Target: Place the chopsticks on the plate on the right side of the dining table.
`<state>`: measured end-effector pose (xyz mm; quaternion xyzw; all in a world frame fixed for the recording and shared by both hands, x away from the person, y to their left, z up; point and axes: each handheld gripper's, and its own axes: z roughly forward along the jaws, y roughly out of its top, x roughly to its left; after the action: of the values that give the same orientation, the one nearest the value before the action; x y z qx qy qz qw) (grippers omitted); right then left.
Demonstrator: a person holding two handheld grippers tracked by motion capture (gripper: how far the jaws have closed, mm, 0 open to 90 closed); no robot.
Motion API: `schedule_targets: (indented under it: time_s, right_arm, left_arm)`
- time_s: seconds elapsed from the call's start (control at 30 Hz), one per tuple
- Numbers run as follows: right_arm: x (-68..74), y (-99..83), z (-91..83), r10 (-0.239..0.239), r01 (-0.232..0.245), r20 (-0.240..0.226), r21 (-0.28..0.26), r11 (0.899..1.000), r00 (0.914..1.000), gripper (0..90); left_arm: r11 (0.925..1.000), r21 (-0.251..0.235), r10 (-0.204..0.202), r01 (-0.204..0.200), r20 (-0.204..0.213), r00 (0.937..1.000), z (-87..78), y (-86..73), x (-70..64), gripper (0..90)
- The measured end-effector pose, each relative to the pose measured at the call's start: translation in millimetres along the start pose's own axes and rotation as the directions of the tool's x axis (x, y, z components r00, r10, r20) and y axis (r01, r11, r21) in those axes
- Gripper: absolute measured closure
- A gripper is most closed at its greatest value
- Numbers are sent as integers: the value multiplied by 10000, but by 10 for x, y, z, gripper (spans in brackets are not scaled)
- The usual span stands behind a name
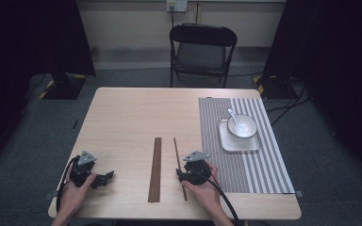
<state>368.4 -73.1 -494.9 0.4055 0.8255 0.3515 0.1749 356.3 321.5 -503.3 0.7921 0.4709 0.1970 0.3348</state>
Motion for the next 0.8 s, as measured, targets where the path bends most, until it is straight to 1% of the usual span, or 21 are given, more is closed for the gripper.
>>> schedule_targets:
  time_s: [0.13, 0.23, 0.5, 0.63, 0.7, 0.73, 0.8]
  right_arm:
    - [-71, 4, 15, 150, -149, 174, -93, 9998, 9997, 378]
    - [-91, 10, 31, 190, -186, 237, -172, 9997, 9995, 379]
    - [-159, 61, 85, 333, -326, 369, -180, 9993, 9988, 379]
    - [-150, 58, 75, 278, -274, 340, -119, 9996, 9990, 376]
    - [-119, 42, 42, 218, -218, 228, 10, 9998, 9995, 373]
    - [-78, 12, -5, 44, -45, 75, 135, 9999, 10000, 374]
    - [-68, -19, -27, 48, -48, 95, 57, 10000, 9999, 373]
  left_arm:
    - [10000, -9, 17, -17, -22, 10000, 0, 0, 1, 4]
    - [10000, 6, 37, -37, -21, 10000, -1, 0, 2, 4]
    - [10000, 10, 28, -28, -1, 10000, 0, 0, 2, 4]
    - [10000, 9, 27, -27, 1, 10000, 0, 0, 2, 4]
    - [10000, 19, -5, 5, -4, 10000, 3, 3, -1, 2]
    - [10000, 11, -10, 10, -6, 10000, 0, 0, -2, 3]
    - [10000, 21, -6, 6, 3, 10000, 2, 2, 0, 0]
